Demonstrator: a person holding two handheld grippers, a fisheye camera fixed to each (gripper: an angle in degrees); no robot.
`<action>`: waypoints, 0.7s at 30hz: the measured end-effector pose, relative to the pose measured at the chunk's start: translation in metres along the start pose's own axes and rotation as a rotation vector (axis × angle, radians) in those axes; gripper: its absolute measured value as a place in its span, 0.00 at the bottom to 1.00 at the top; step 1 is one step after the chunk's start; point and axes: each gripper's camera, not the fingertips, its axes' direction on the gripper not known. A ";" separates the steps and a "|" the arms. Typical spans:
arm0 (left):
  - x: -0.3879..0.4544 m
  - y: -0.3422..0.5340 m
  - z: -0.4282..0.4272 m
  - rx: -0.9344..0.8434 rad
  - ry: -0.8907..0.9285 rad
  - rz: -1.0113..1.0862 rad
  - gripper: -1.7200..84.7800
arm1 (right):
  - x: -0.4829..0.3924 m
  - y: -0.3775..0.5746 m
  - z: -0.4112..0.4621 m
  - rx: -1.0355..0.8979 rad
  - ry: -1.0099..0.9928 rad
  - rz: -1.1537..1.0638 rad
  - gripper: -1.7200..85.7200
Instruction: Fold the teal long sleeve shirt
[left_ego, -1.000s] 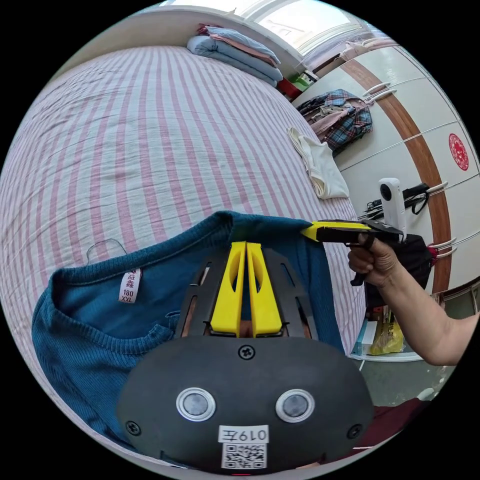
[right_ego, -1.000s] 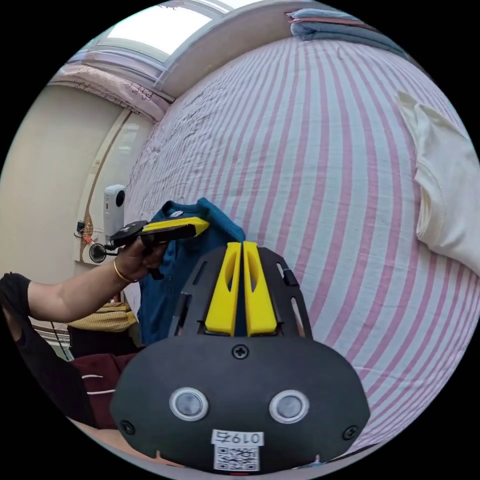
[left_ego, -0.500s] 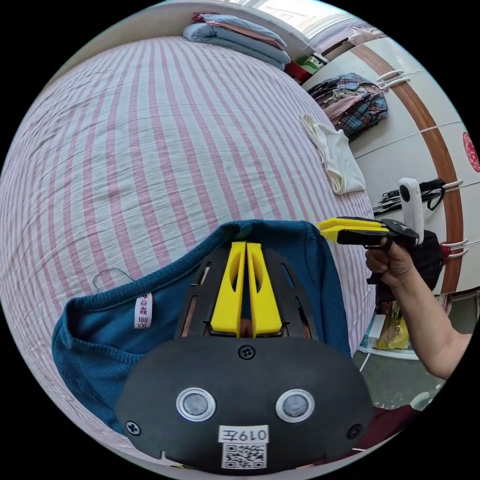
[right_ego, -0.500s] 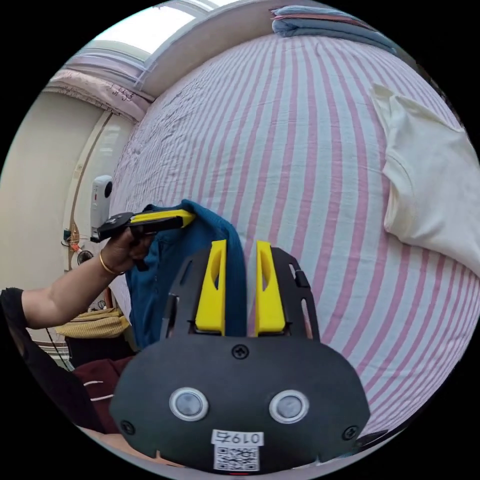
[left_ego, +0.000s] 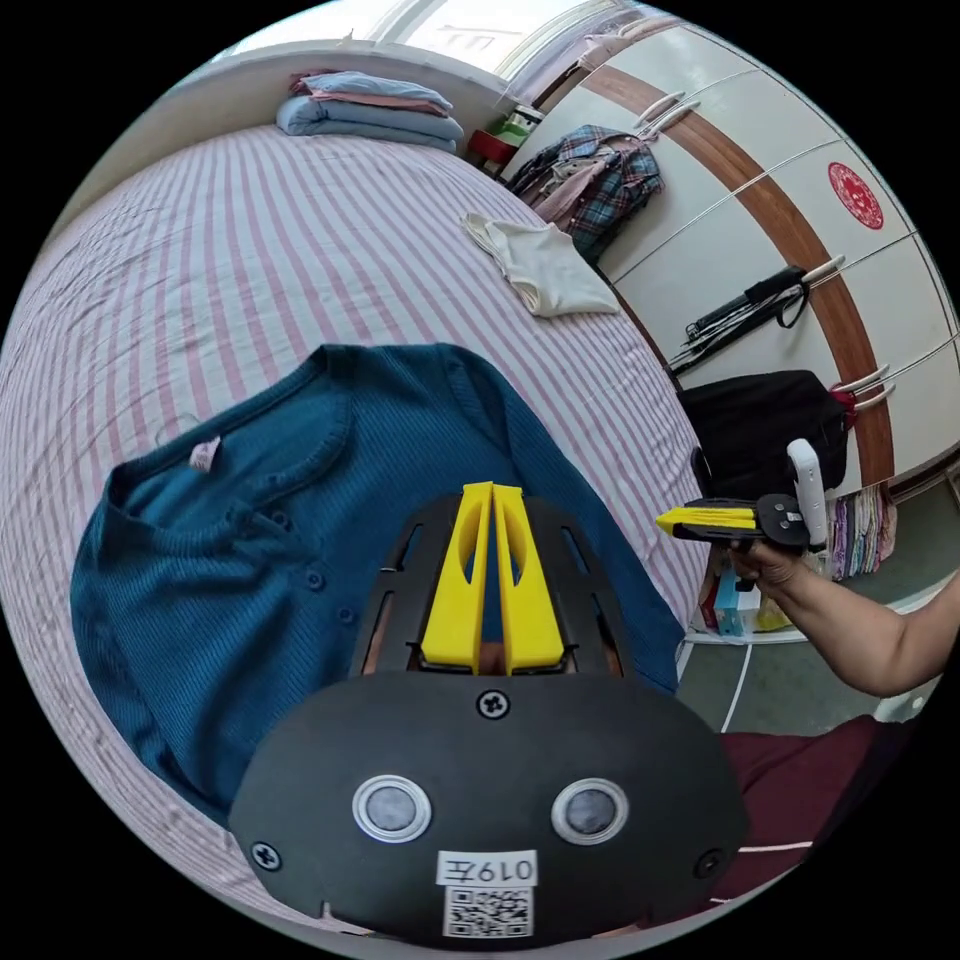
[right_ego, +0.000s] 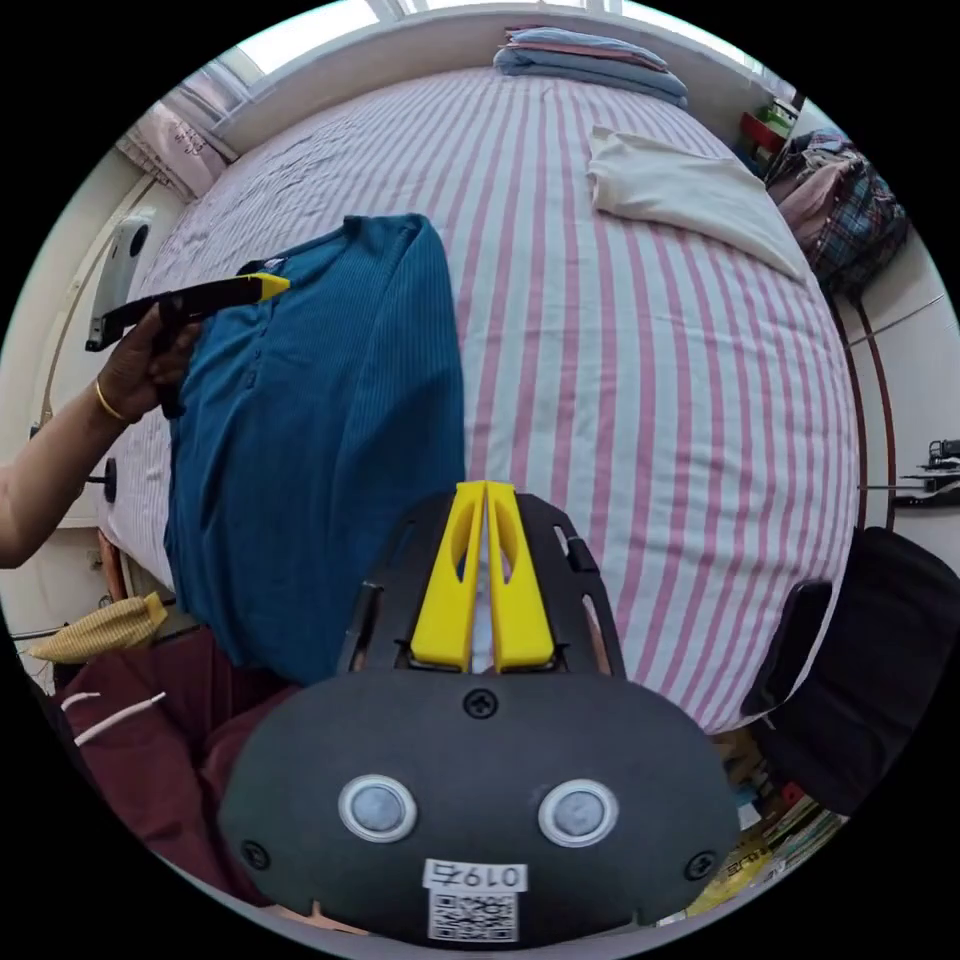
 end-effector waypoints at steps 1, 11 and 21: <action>0.005 0.007 0.002 -0.015 0.008 -0.008 0.03 | -0.001 0.019 0.002 -0.019 -0.045 0.028 0.04; 0.053 0.040 0.001 -0.138 -0.002 -0.025 0.03 | 0.016 0.117 0.035 -0.202 -0.149 0.083 0.09; 0.088 0.002 0.034 -0.227 -0.134 0.069 0.03 | 0.007 0.138 0.064 -0.178 -0.113 0.151 0.10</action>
